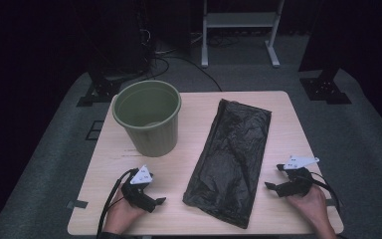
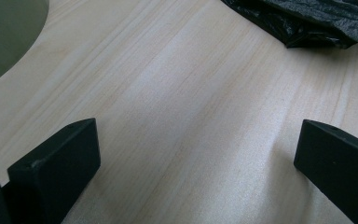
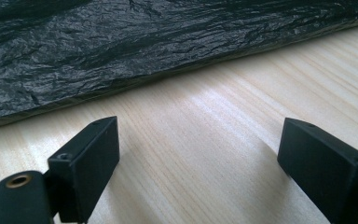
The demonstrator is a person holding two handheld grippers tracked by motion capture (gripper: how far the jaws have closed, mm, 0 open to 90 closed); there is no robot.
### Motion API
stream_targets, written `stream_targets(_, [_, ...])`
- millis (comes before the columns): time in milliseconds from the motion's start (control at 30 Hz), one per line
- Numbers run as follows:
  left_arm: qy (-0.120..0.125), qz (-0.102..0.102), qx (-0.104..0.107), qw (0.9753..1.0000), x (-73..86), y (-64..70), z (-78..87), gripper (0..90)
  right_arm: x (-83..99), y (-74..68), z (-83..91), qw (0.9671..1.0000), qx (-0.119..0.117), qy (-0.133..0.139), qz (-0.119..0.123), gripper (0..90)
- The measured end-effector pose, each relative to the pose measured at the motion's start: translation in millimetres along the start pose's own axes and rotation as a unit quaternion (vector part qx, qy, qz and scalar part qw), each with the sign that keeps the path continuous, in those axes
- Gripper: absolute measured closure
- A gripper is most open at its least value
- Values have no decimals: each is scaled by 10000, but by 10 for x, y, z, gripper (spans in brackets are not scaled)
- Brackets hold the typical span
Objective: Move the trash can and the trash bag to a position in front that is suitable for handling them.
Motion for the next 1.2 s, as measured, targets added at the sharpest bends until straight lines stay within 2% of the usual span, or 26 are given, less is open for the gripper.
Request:
stream_targets(267, [-2,-1,-2,10000,0,-1,0,0,24,-29,42,10000,-26,-31,31,123])
stream_targets(400, [-3,3,-8,10000,1,-1,1,0,22,-90,121,9998,-144,26,-102,123])
stream_targets(467, [-3,9,-17,10000,2,-1,2,0,24,-177,180,9995,-249,0,-207,125])
stream_targets(533, [-1,10,-19,10000,2,-1,2,0,24,-204,206,9995,-241,-33,-214,125])
stream_targets(667, [-1,17,-26,10000,4,-1,4,0,-58,-350,314,9989,-371,121,-261,136])
stream_targets(767, [-1,22,-33,10000,5,-1,4,0,-86,-445,325,9989,-401,95,-204,137])
stream_targets(867, [-1,26,-37,10000,5,-1,5,0,-128,-568,344,9981,-571,147,-204,148])
stream_targets(900, [-1,26,-37,10000,5,-1,5,0,-128,-568,344,9981,-571,147,-204,148])
stream_targets(933, [0,27,-38,10000,5,-1,5,0,-162,-649,357,9981,-585,155,-126,149])
stream_targets(1033, [-1,27,-38,10000,5,-1,5,0,-205,-751,372,9975,-672,207,-117,151])
stream_targets(1200, [0,29,-39,10000,5,-1,5,0,-260,-939,368,9967,-771,237,59,176])
Point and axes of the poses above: each handheld gripper's, and its own axes: z roughly backward along the jaws, x roughly out of its underside, y roughly to its right, the point moved 10 cm from there along -z, roughly forward along the jaws, and after that the axes turned 9 degrees about x, right-handed, at the moved point
